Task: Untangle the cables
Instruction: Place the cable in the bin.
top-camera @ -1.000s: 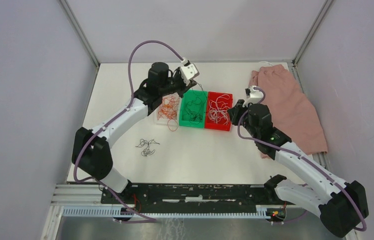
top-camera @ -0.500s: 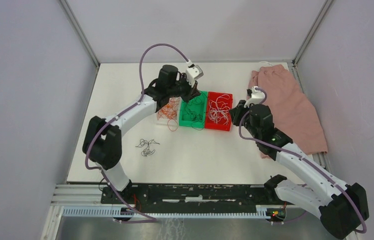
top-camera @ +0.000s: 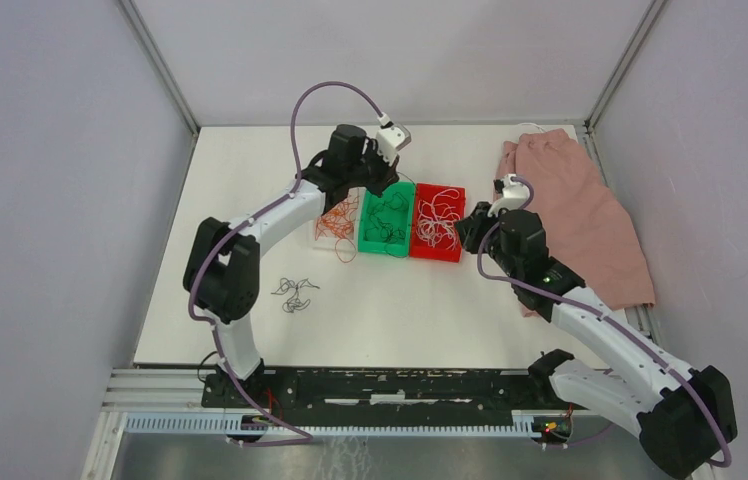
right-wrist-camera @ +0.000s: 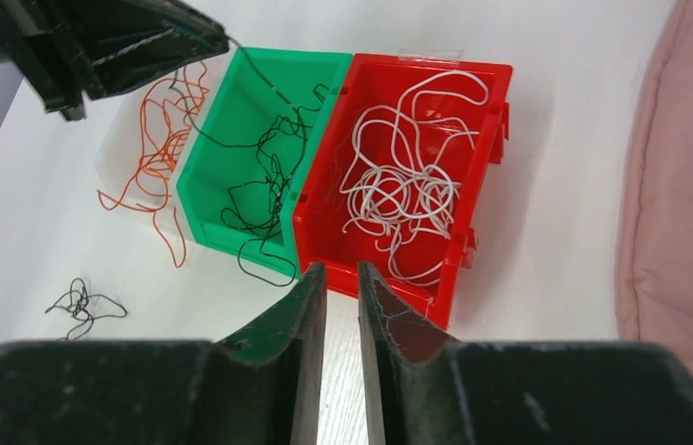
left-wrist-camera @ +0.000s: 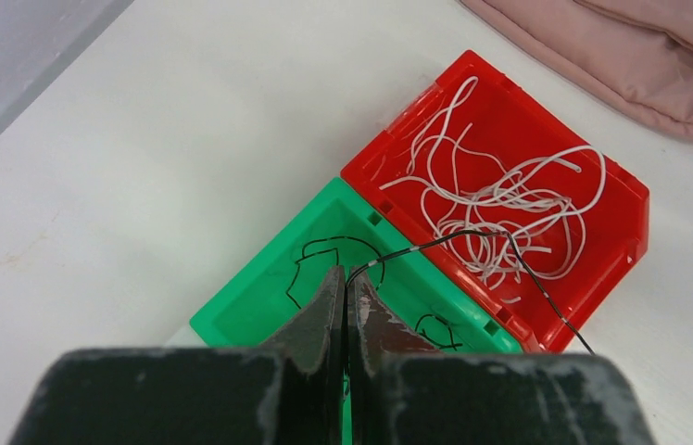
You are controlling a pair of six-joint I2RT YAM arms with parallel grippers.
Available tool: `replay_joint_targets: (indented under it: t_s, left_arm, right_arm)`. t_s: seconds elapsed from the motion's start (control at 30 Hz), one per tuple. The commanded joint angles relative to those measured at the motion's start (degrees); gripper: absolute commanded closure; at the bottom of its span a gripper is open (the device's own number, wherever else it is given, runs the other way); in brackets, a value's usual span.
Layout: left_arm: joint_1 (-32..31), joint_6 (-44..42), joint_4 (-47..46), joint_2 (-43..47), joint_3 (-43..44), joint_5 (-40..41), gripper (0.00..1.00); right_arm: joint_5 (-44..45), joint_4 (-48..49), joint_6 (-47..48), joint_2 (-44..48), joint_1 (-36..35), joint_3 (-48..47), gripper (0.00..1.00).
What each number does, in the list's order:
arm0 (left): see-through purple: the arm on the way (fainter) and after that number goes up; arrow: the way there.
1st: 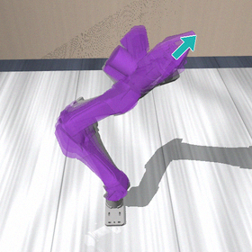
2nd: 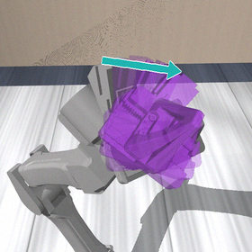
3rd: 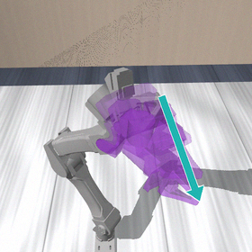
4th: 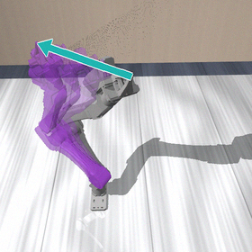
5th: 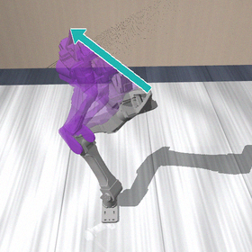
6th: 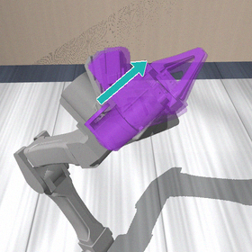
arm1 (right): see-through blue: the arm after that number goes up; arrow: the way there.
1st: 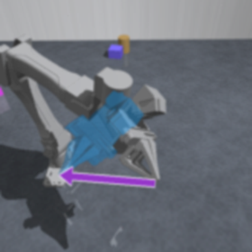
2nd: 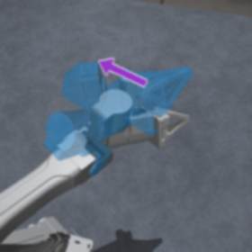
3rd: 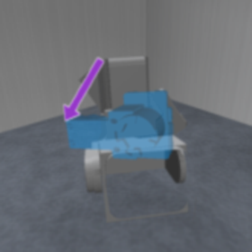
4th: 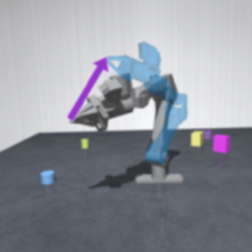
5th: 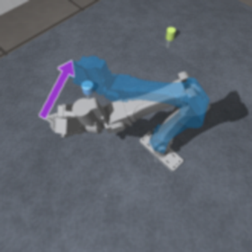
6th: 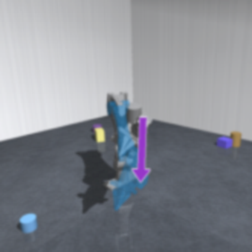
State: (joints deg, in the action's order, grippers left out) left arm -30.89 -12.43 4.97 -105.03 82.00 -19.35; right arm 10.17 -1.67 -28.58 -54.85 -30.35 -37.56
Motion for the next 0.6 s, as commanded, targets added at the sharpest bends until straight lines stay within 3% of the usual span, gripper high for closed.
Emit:
replay_joint_targets:
  t_s: [0.0,0.17,0.23,0.43,0.57]
  left_arm:
    - [-0.23,2.88,-2.17,-2.18,3.69,1.7,0.97]
    - [0.99,3.41,-2.26,-2.36,3.04,2.42,0.97]
    - [1.89,3.4,-2.5,-1.82,2.26,2.04,0.97]
    - [3.86,3.78,-2.72,-0.36,1.41,-0.7,0.97]
    - [4.03,4.13,-2.7,0.54,1.15,-2.02,0.97]
  right_arm:
    - [-6.39,6.74,-1.3,-1.75,0.2,0.29,0.69]
    - [-16.62,12.08,-0.5,-10.32,0.47,-3.21,0.46]
    - [-20.3,12.78,-0.13,-15.18,1.12,-6.27,0.41]
    - [-28.84,17.26,-2.22,-25.51,4.72,-12.23,0.39]
    - [-31.9,18.43,-3.52,-29.77,5.09,-15.22,0.44]
